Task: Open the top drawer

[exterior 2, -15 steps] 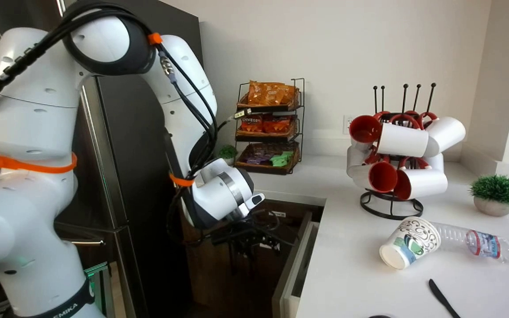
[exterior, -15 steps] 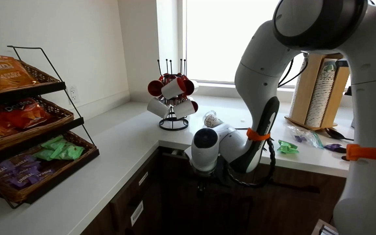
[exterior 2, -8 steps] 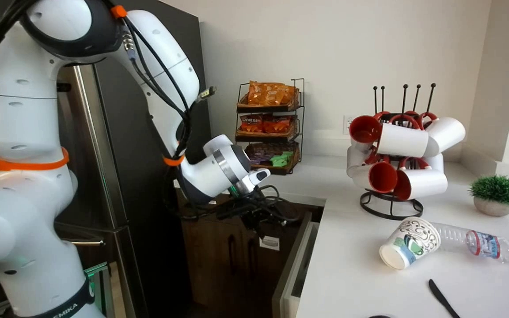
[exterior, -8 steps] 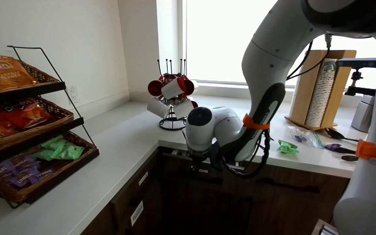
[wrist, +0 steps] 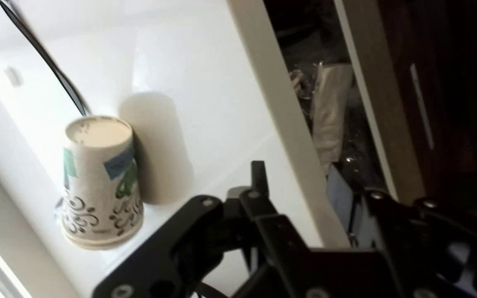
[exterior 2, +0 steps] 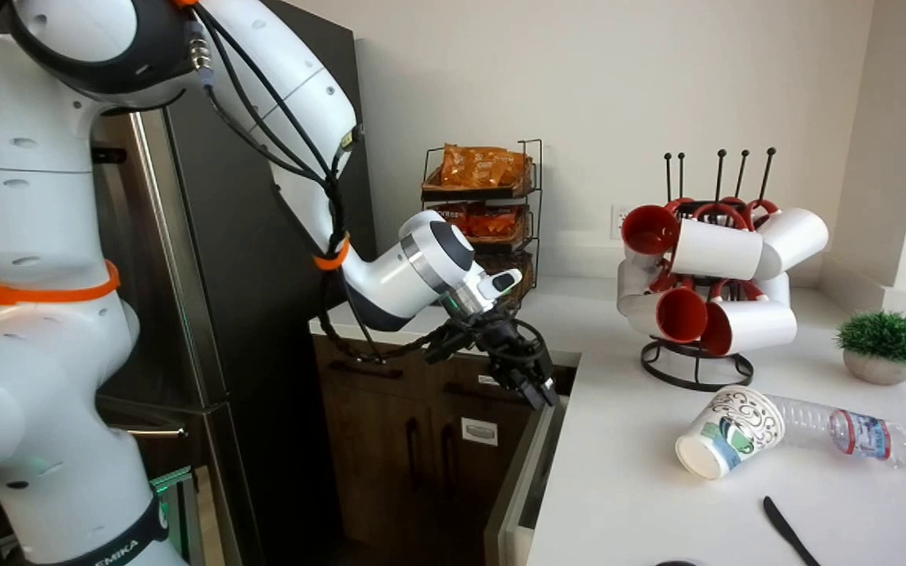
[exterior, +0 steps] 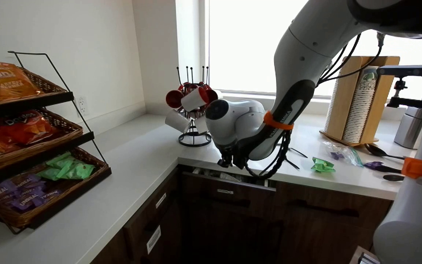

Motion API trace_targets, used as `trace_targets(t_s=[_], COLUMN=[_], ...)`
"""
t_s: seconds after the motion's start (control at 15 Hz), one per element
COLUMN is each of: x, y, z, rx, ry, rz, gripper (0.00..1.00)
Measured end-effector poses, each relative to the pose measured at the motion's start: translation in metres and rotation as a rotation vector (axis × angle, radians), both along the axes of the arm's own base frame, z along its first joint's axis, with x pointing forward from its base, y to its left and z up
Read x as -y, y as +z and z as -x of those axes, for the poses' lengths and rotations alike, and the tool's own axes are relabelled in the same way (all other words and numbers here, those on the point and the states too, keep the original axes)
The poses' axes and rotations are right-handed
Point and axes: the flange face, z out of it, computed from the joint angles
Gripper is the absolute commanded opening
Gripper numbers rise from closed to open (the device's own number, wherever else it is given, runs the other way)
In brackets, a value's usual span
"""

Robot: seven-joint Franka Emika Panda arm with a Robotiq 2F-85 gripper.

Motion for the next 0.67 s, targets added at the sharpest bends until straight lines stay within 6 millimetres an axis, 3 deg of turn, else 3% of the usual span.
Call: trace_targets(t_s=[0.07, 0.33, 0.67], x=[0.0103, 0.0134, 0.0162], y=[-0.0011, -0.0011, -0.0042], z=[-0.0008, -0.0018, 0.0005], rx=[-0.006, -0.008, -0.035], ry=[-0.057, -0.062, -0.133], rz=[-0.005, 0.001, 0.023], gripper=[0.29, 0.03, 0.0])
